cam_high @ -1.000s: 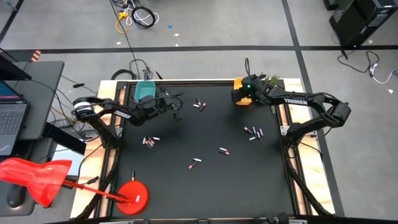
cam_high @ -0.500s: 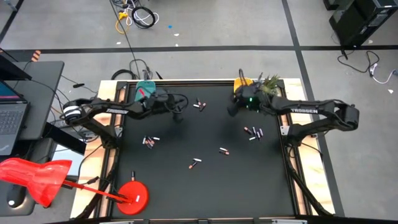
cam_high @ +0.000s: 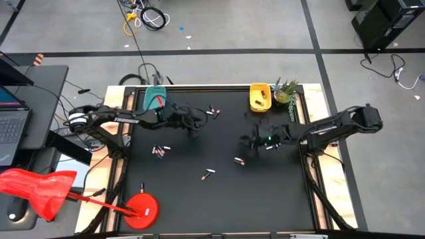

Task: Sort batteries
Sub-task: Put the black battery into the yellow bin

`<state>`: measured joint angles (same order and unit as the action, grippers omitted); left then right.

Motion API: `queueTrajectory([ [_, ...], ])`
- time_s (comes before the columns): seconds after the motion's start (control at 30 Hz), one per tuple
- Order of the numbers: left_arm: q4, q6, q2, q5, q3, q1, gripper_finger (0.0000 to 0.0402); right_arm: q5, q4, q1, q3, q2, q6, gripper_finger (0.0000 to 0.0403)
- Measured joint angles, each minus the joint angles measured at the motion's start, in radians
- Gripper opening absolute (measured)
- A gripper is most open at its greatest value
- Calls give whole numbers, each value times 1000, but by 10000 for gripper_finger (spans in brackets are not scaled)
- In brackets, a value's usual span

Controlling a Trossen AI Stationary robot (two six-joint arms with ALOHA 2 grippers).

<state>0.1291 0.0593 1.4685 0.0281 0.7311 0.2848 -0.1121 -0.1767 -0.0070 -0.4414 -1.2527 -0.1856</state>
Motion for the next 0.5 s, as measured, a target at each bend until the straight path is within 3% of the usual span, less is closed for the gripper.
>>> queueTrajectory([
  [0.1, 29, 23, 0, 54, 0, -46, 140, 1, -10, 59, -2, -43, 40, 128],
  [0.37, 5, 96, 0, 58, 1, -161, 140, -2, -20, 119, -2, -154, 33, 128],
  [0.5, 3, 97, 0, 111, 1, -190, 140, -130, 51, 114, -2, -161, -42, 128],
])
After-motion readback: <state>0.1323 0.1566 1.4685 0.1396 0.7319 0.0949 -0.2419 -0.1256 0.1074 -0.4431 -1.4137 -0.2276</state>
